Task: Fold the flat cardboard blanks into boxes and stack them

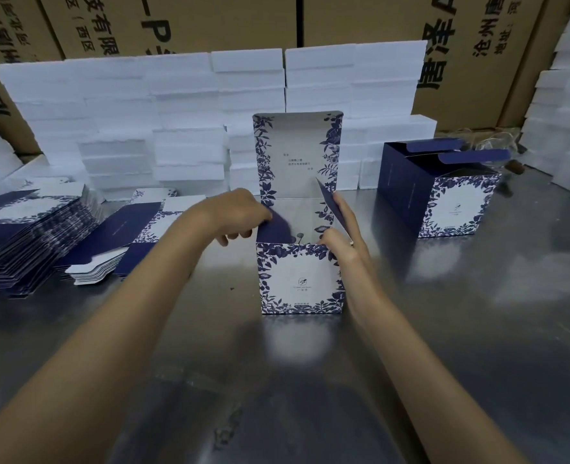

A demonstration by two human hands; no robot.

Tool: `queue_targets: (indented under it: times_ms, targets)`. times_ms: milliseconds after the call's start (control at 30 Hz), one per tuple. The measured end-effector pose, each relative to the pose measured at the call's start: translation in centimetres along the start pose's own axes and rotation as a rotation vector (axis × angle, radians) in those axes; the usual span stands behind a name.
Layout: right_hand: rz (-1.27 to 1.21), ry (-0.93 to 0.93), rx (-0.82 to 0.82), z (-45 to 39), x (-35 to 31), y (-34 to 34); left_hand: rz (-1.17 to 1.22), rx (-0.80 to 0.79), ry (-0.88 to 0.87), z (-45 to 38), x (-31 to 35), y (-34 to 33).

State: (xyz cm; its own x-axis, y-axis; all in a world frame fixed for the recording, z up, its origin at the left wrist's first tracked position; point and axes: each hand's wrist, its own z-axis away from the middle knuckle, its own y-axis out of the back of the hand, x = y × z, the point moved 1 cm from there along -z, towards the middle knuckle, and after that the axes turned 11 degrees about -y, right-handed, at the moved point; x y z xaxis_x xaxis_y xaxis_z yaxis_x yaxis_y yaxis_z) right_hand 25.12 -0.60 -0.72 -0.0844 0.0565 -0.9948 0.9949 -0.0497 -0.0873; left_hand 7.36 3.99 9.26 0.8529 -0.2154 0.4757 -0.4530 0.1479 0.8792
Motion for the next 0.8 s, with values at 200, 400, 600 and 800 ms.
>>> queue_targets:
  times_ms: [200,400,600,800]
  targets:
    - [0.037,0.009,-0.005,0.2,-0.3,0.1,-0.047,0.146,-0.068,-0.7,0.4,-1.5]
    - [0.016,0.008,0.005,0.3,-0.6,0.1,-0.086,0.142,0.0,-1.5,0.3,-0.7]
    - [0.016,-0.026,-0.021,0.6,-0.9,0.3,0.308,0.409,-0.028,-1.6,-0.9,-2.8]
    - [0.061,-0.056,-0.051,1.0,-2.4,0.9,0.986,0.484,-0.127,0.1,-1.4,-5.1]
